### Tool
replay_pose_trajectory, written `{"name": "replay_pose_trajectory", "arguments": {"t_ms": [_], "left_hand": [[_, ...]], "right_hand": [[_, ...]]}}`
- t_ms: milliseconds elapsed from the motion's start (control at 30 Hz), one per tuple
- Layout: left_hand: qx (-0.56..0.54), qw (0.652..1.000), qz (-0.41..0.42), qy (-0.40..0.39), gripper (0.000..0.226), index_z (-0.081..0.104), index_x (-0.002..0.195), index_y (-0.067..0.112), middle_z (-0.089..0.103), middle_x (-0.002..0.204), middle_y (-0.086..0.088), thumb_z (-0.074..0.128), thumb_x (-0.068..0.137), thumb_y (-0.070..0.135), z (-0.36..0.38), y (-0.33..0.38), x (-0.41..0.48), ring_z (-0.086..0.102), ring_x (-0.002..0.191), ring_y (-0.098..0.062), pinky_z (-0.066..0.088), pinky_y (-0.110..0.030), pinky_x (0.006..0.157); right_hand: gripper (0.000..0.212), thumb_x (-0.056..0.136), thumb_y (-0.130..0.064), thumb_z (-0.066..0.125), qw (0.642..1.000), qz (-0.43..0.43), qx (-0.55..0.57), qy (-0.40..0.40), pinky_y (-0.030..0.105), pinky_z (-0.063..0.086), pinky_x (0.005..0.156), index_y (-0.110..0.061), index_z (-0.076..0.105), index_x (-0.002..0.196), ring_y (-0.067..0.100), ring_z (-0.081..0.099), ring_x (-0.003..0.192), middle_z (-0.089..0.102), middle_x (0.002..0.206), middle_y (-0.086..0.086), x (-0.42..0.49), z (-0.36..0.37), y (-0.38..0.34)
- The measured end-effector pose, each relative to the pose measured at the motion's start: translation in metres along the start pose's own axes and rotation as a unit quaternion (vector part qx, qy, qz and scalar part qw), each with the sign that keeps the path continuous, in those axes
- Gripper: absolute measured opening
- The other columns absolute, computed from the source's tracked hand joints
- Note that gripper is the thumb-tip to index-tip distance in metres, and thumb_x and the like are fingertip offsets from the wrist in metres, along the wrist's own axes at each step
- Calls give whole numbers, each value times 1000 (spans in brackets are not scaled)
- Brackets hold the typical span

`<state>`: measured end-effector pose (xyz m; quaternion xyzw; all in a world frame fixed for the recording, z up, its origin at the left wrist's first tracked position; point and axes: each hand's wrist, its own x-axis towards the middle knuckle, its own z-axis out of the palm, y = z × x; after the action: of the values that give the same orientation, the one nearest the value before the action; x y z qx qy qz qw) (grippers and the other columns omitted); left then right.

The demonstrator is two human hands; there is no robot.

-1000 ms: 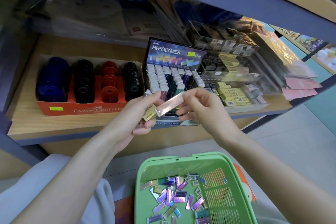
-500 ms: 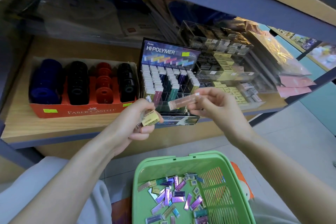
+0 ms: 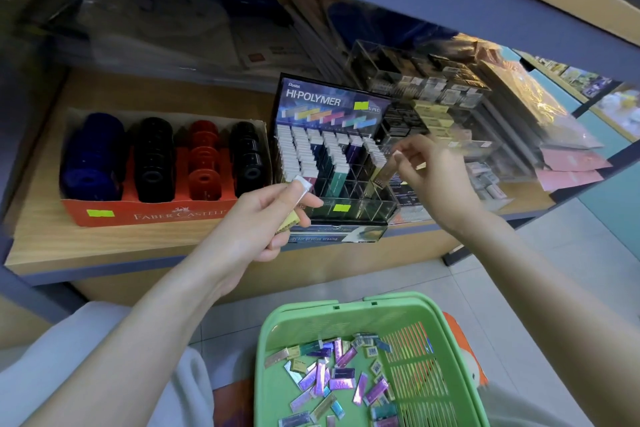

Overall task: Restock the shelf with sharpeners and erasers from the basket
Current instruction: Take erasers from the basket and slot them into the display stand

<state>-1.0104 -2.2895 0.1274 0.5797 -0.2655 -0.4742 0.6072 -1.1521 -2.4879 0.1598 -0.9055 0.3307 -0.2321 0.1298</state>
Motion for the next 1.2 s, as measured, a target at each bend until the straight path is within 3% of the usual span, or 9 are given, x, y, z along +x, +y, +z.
{"name": "replay_pose_trajectory", "arguments": {"t_ms": [133, 367, 500, 600, 767, 933, 1033, 1133, 1200], "left_hand": [[-45, 999, -30, 1, 35, 59, 86, 4, 58, 67, -3, 38, 101, 28, -1, 1, 3, 28, 37, -4, 16, -13, 31], [-96, 994, -41, 2, 25, 52, 90, 2, 55, 79, -12, 29, 100, 8, 0, 0, 4, 32, 39, -7, 20, -16, 33], [-51, 999, -20, -4, 23, 65, 101, 6, 55, 84, -8, 44, 99, 15, 2, -5, 6, 38, 46, -6, 27, -16, 37], [-20, 1000, 5, -11, 21, 68, 97, 10, 56, 81, -5, 51, 96, 20, 3, -7, 6, 37, 47, -5, 29, -15, 38], [5, 999, 26, -20, 20, 66, 87, 7, 56, 73, -4, 56, 92, 23, 4, -7, 5, 32, 41, -4, 25, -14, 36], [35, 998, 38, -27, 38, 67, 87, 2, 41, 56, -3, 62, 76, 39, 4, -7, 6, 24, 38, -7, 19, -15, 36], [86, 995, 53, -8, 39, 67, 86, 4, 39, 48, 7, 65, 75, 41, 6, -9, 8, 24, 38, -7, 20, -14, 38], [161, 983, 86, 8, 23, 68, 80, 8, 46, 42, 19, 65, 85, 30, 10, -10, 10, 40, 38, 3, 28, -10, 40], [185, 977, 103, 4, 20, 69, 78, 12, 51, 47, 21, 67, 84, 31, 13, -11, 11, 44, 44, 6, 30, -12, 44]], "right_hand": [[8, 95, -10, 53, 999, -34, -34, 19, 9, 34, 68, -10, 61, 98, 12, 52, 77, 51, 95, -1, 3, -1, 10], [11, 96, -4, 50, 994, -105, -40, -3, 26, 43, 71, -2, 60, 99, 17, 57, 76, 53, 91, 0, 5, -2, 17], [12, 93, -1, 53, 987, -140, -79, -27, 35, 48, 72, -1, 63, 99, 25, 62, 81, 55, 93, 0, 6, -3, 22], [12, 93, -5, 56, 989, -119, -84, -34, 33, 47, 74, -4, 64, 102, 25, 62, 86, 64, 96, 5, 7, -1, 22], [7, 89, -7, 63, 989, -114, -77, -51, 46, 53, 72, -6, 65, 96, 25, 64, 80, 64, 95, 5, 9, 7, 26], [12, 90, -9, 62, 988, -113, -107, -8, 44, 53, 64, -4, 71, 96, 28, 61, 77, 59, 93, 9, 1, 11, 14], [15, 94, -18, 56, 998, -57, -10, 7, 29, 46, 67, -10, 67, 90, 13, 55, 71, 56, 84, -1, -13, 10, -13], [20, 96, -26, 52, 973, 58, 197, -107, 25, 49, 60, -13, 63, 85, 7, 60, 62, 64, 73, -5, -32, 9, -44], [11, 93, -18, 56, 940, 74, 283, -173, 21, 49, 56, -16, 63, 85, 6, 60, 60, 64, 73, -3, -43, 10, -53]]}}
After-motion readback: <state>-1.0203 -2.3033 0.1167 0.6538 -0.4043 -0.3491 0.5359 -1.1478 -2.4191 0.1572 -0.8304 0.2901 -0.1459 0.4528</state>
